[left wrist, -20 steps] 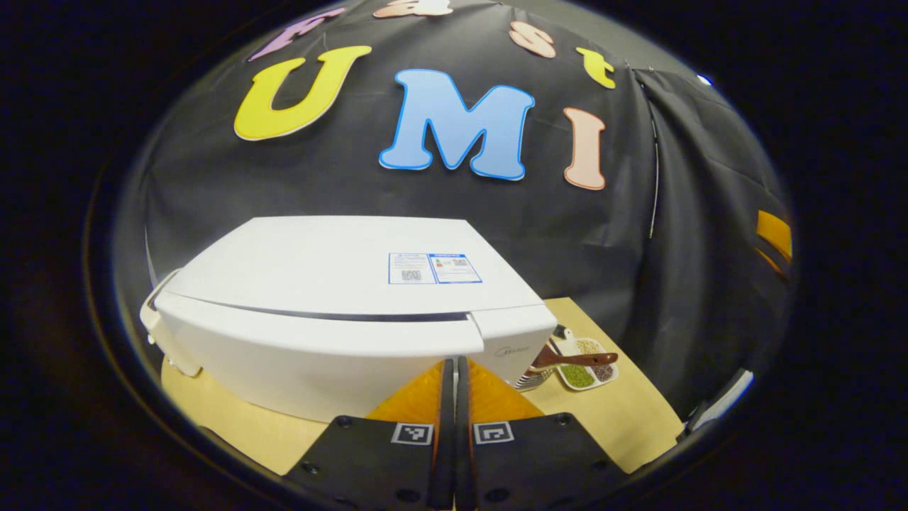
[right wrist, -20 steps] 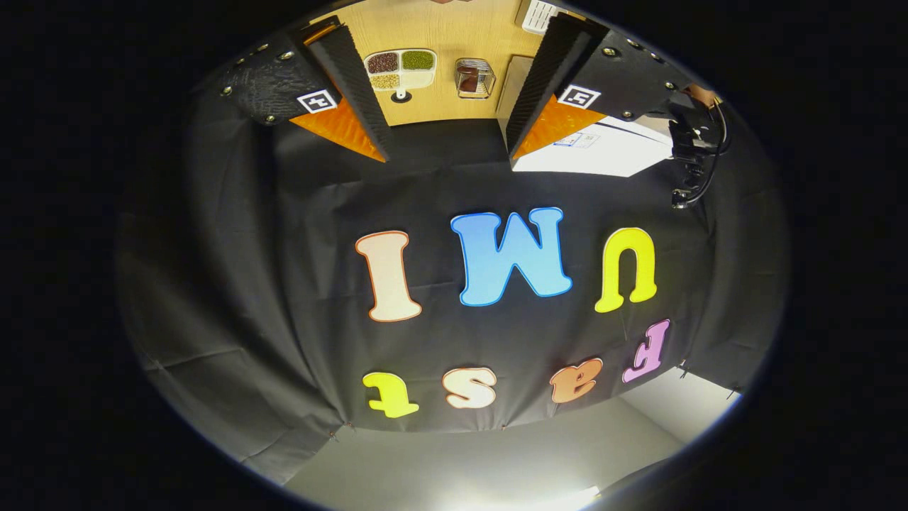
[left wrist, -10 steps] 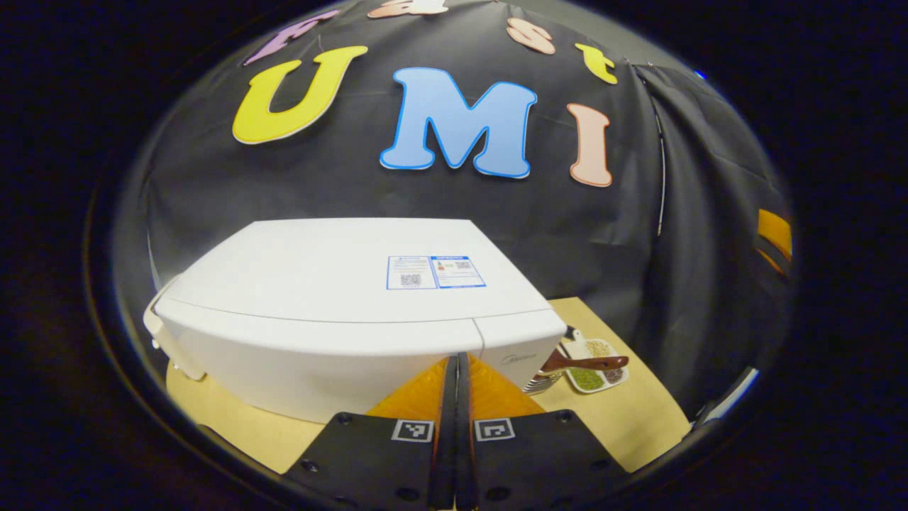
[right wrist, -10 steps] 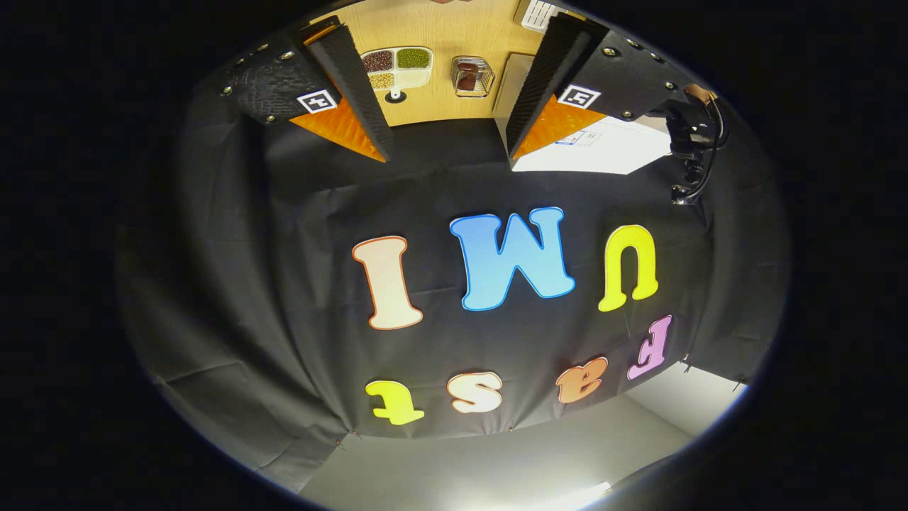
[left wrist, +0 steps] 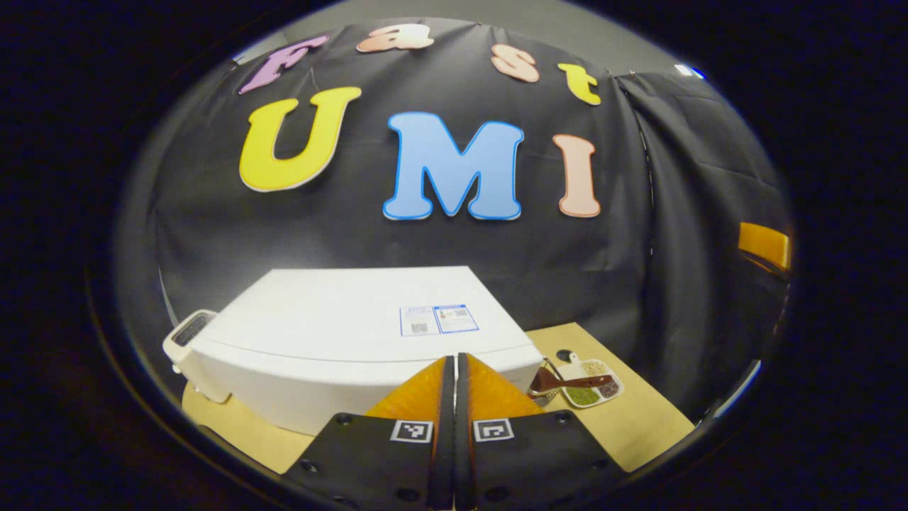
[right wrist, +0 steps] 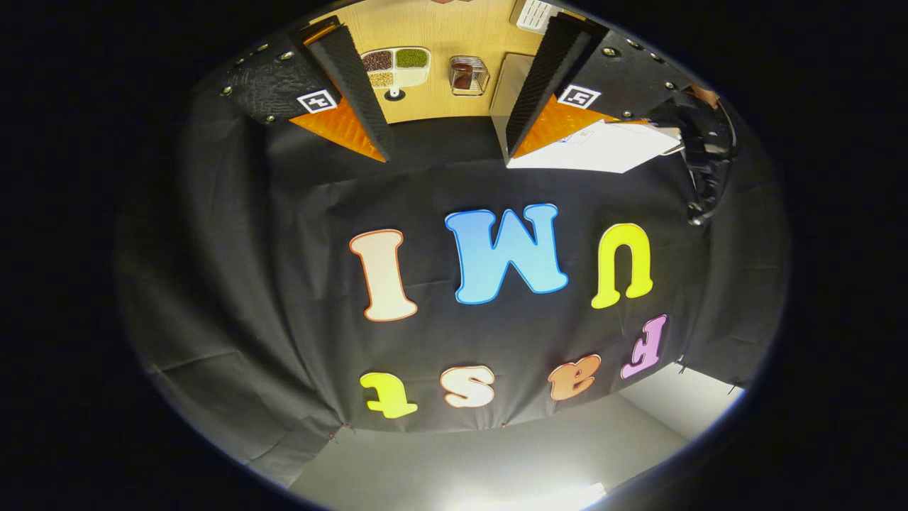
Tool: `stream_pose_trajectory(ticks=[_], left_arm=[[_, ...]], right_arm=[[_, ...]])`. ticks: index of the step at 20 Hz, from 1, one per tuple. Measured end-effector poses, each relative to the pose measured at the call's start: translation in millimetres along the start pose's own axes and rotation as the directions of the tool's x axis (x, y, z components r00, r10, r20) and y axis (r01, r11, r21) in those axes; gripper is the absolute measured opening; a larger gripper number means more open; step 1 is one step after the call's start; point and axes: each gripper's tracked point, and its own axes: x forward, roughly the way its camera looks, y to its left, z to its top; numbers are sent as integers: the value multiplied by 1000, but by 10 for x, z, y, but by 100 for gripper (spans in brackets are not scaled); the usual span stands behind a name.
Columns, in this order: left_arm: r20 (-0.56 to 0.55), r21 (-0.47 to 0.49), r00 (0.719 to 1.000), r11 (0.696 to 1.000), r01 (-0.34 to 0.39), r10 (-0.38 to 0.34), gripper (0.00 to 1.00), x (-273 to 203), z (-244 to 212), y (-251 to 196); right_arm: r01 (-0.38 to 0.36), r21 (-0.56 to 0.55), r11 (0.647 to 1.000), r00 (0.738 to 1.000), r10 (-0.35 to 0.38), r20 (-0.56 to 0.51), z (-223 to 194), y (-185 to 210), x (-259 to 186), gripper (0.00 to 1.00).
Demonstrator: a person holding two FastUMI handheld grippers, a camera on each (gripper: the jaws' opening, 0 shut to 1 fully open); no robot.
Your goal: Open the microwave oven with the left hand, put the food in, and close the microwave oven.
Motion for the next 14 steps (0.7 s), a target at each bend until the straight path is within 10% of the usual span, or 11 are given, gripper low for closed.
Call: stream_pose_trajectory(ticks=[6,10,14], left_arm=[[266,-17,962,998,-66,68,10,-1341,1257,551],[324,9,941,994,-105,96,95,-2030,1554,864],[352,16,935,998,-64,54,96,-2517,1472,934]], right_arm=[[-12,-26,1000,998,13,55,445,626,-277,97],[-12,-24,1000,997,14,70,689,1041,-546,97],[11,-53,999,995,-6,97,756,1340,-919,97]])
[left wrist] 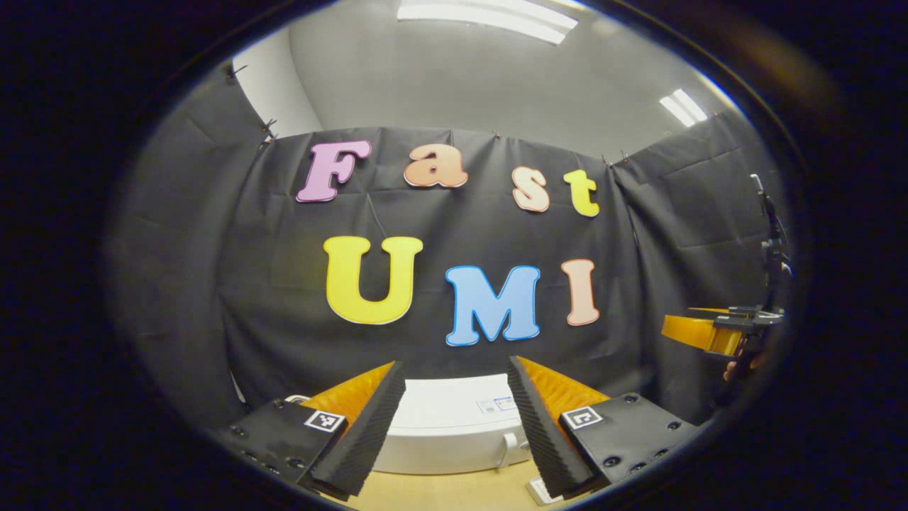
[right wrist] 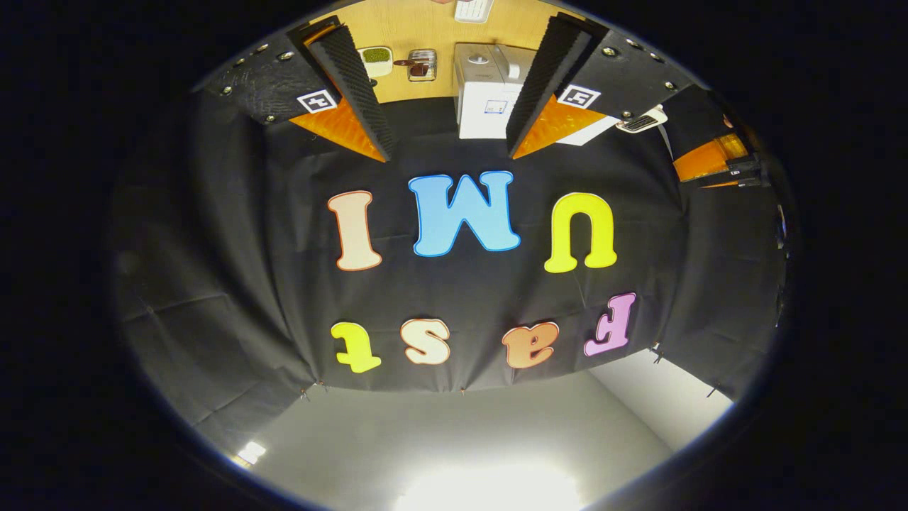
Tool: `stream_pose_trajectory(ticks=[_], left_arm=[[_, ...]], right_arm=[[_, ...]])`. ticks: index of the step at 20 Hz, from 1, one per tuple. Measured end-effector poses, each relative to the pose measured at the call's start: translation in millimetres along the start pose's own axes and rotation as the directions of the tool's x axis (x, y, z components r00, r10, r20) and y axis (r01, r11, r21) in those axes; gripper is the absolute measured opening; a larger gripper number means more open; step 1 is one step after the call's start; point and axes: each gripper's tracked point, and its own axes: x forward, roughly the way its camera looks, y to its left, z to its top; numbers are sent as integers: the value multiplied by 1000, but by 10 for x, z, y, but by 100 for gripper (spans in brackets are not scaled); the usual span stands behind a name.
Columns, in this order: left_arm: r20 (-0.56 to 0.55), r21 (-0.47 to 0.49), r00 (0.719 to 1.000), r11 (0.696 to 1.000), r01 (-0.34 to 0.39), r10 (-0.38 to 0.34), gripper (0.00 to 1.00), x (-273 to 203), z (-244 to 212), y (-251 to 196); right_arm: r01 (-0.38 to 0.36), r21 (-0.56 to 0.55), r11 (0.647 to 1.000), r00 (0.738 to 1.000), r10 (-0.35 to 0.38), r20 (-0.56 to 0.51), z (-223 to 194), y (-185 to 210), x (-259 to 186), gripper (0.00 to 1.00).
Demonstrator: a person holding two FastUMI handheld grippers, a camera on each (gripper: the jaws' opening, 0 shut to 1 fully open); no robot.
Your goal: Open the microwave oven with the left hand, put the food in, and close the microwave oven.
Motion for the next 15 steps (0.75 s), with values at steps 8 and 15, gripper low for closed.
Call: stream_pose_trajectory(ticks=[8,15], left_arm=[[25,-37,999,998,48,-48,94,-402,64,209],[37,-48,998,998,44,-42,95,-442,59,208]], right_arm=[[24,-35,999,1000,-24,-6,13,397,-398,97],[3,-43,999,1000,-3,-12,-25,488,-411,97]])
